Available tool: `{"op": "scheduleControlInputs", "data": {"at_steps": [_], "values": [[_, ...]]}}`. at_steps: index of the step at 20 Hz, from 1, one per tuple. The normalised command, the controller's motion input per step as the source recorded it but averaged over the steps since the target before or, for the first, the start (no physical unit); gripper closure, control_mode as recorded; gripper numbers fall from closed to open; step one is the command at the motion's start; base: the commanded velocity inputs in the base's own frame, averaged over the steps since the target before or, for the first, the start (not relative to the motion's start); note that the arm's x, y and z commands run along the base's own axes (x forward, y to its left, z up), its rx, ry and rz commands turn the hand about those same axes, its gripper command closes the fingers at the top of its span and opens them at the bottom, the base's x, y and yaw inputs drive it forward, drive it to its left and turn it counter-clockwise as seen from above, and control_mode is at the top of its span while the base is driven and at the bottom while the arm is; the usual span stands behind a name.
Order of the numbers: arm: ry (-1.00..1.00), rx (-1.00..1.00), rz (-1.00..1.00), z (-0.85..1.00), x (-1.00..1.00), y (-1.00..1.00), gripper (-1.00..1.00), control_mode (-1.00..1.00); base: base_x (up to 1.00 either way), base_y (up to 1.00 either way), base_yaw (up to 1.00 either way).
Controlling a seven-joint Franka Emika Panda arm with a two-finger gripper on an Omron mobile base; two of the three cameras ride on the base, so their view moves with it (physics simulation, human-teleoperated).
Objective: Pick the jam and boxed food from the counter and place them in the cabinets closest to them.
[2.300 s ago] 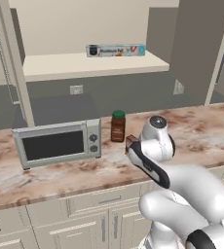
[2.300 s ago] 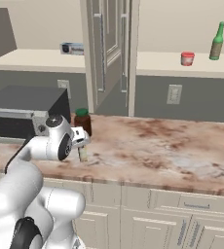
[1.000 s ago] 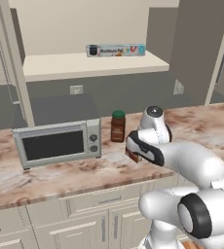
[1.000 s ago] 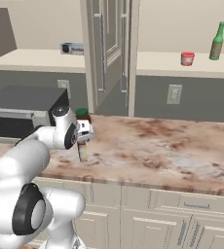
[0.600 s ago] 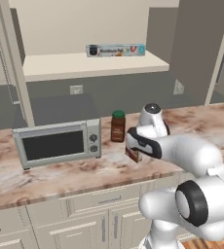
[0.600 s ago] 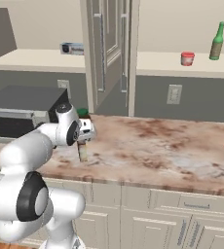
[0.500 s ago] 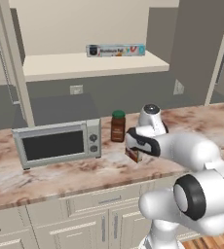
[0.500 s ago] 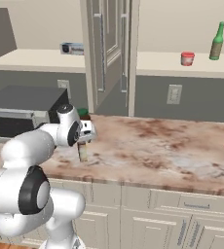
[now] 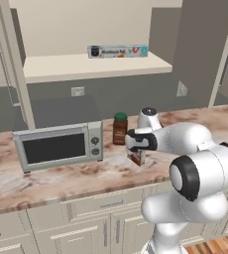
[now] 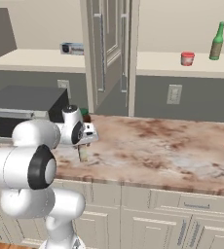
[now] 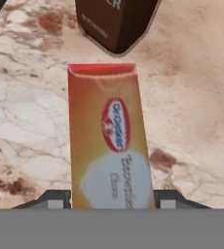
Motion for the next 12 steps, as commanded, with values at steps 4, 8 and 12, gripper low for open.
{"op": "scheduleControlInputs", "data": {"at_steps": [4, 8, 12], "values": [[0.0, 0.01, 0.0, 0.02, 0.0, 0.0, 1.0, -1.0, 0.0, 0.0, 0.0], [0.0, 0.04, -0.05, 0.34, -0.07, 0.0, 1.0, -1.0, 0.0, 0.0, 0.0], [-0.04, 0.04, -0.04, 0.77, -0.22, 0.07, 1.0, -1.0, 0.0, 0.0, 0.0]]}}
